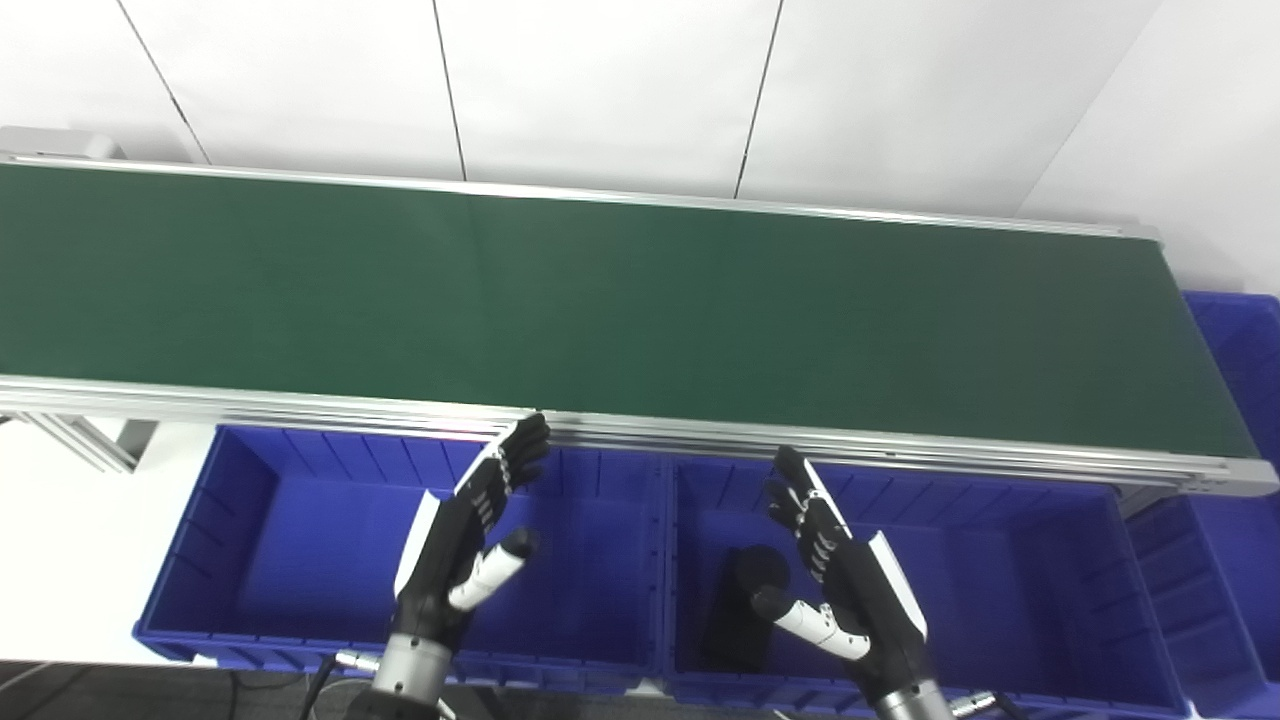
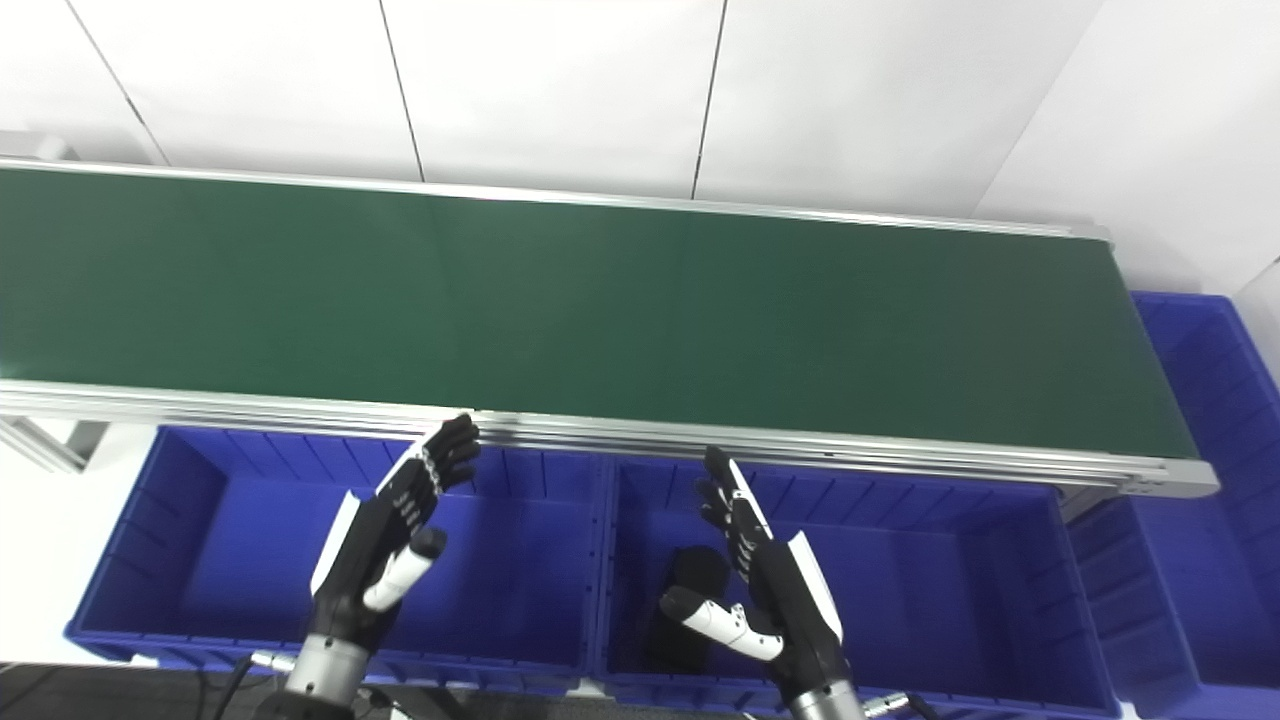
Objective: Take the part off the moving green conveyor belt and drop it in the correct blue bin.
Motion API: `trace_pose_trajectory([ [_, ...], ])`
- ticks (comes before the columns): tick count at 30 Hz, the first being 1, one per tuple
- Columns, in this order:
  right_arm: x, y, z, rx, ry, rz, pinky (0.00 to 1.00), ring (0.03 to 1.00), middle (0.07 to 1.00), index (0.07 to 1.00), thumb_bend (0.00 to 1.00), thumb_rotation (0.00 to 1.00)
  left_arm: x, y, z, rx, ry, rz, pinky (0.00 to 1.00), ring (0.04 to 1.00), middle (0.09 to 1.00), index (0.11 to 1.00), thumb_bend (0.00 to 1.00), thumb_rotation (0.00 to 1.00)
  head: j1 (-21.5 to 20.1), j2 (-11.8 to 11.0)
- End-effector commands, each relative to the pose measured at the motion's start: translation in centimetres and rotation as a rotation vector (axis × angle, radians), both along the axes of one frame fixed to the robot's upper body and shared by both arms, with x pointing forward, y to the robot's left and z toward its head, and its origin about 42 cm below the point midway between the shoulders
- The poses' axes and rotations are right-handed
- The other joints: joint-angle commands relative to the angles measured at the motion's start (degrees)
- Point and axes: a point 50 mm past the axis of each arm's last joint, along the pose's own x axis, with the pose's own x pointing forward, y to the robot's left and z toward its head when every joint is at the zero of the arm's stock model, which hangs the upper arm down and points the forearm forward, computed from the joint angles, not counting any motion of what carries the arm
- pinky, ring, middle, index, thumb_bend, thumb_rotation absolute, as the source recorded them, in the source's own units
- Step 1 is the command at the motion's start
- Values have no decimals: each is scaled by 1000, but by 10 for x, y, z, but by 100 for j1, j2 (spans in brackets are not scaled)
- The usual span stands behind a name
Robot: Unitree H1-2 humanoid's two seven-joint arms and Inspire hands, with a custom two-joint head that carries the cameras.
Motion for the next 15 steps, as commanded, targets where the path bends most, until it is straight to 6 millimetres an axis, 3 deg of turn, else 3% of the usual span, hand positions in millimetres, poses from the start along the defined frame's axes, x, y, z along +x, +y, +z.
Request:
trace_pose_trajectory([
  [1, 6, 1, 9, 30, -75, 16, 928, 950, 976, 1000, 932, 588, 4, -3, 5, -10, -42, -13, 847, 880, 894, 880, 754, 789, 8, 7],
  [6, 8, 2, 7, -20, -70, 36, 904, 937, 966, 1000, 930, 606, 2, -2, 2, 10, -30, -14, 840, 880, 894, 877, 767, 800, 0, -25],
  [15, 9, 4, 5, -43, -74, 4, 917, 941, 972, 1000, 903, 542, -1, 0, -3, 22, -15, -27, 847, 882, 893, 874, 779, 793, -52, -150],
])
